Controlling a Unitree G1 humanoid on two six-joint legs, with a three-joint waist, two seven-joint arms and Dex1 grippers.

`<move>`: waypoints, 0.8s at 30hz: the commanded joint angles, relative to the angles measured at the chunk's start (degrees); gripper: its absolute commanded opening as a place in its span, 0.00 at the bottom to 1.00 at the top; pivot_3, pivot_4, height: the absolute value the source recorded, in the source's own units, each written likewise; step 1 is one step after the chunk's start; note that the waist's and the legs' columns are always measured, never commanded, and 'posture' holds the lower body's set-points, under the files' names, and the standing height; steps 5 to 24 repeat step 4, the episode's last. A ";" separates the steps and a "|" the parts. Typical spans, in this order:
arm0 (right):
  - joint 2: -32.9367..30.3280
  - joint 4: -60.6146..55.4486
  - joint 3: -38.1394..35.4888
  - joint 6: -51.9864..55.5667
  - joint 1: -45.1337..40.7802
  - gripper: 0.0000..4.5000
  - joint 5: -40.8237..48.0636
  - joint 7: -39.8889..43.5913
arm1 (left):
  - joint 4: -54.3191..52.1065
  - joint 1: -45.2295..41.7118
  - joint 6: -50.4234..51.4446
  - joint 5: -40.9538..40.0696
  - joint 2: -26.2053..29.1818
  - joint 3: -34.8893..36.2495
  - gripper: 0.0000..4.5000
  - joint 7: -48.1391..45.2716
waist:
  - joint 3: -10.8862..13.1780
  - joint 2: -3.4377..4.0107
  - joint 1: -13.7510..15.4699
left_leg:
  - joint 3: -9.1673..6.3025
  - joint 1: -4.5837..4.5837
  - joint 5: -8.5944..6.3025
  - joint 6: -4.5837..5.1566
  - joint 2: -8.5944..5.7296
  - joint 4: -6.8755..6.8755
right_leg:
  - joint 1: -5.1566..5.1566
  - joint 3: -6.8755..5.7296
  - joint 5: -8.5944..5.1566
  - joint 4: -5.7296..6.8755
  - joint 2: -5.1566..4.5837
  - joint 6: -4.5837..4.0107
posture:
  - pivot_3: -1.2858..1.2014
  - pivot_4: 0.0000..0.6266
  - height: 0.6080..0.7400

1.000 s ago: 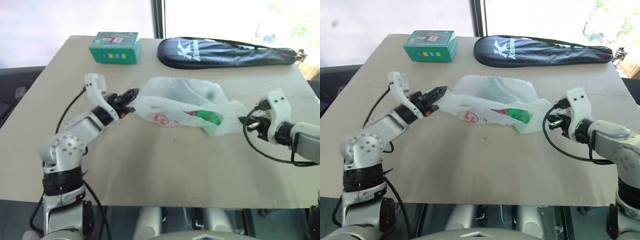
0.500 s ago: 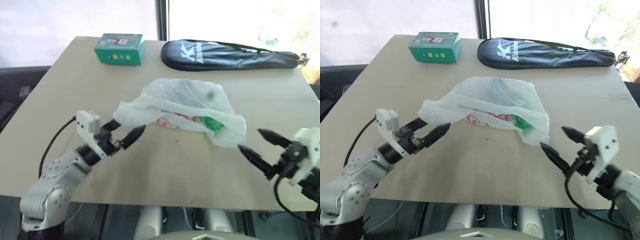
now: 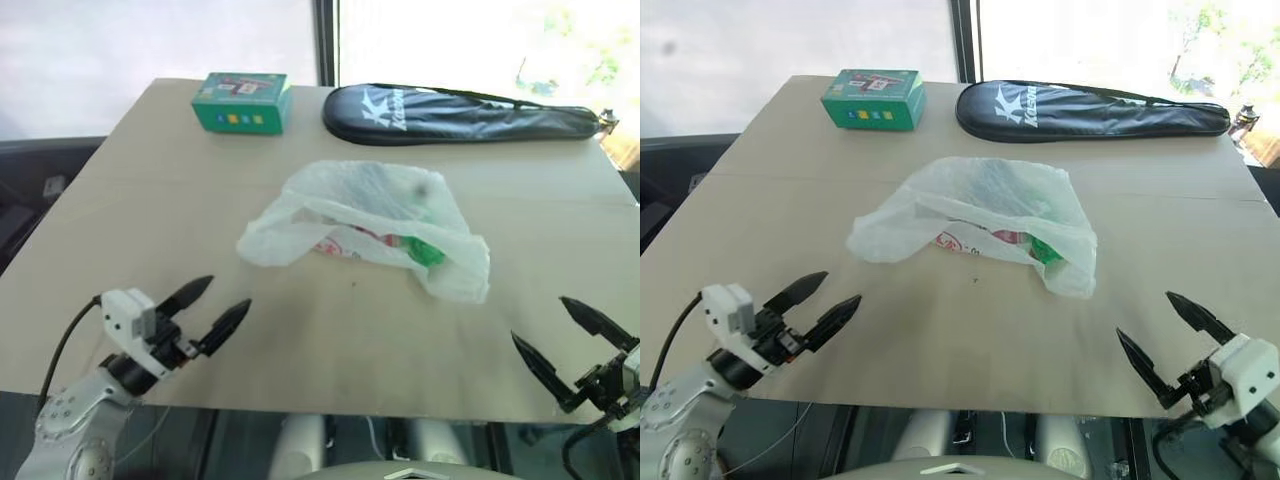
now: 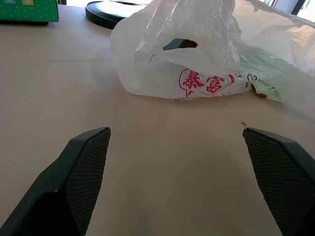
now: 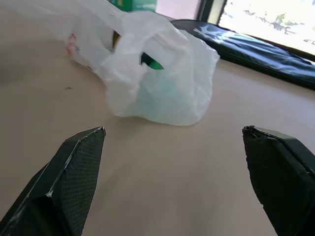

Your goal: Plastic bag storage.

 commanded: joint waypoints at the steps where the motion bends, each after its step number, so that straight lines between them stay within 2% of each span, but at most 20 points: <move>1: -2.59 1.67 -1.83 -2.30 0.83 1.00 2.90 2.89 | -0.49 0.92 -0.95 -1.47 0.50 2.27 0.99 -1.02 | -0.04 -0.02 -0.02 | 0.00 0.01 0.00 0.00 0.02 0.00 | 0.01 0.01 0.00 -0.04 -0.03 0.01 | 0.52 0.24 1.00; 4: -4.17 3.15 -1.89 -2.06 0.61 1.00 4.25 3.64 | -0.79 0.58 -0.64 -1.52 0.39 2.01 0.99 -0.46 | -0.07 0.01 0.06 | -0.02 0.00 -0.01 0.01 0.01 0.00 | 0.00 0.01 0.00 -0.06 -0.11 -0.03 | 0.52 0.24 1.00; 24: -4.17 3.15 -1.89 -2.06 0.61 1.00 4.25 3.64 | -0.79 0.58 -0.64 -1.52 0.39 2.01 0.99 -0.46 | -0.07 0.01 0.06 | -0.02 0.00 -0.01 0.01 0.01 0.00 | 0.00 0.01 0.00 -0.06 -0.11 -0.03 | 0.52 0.24 1.00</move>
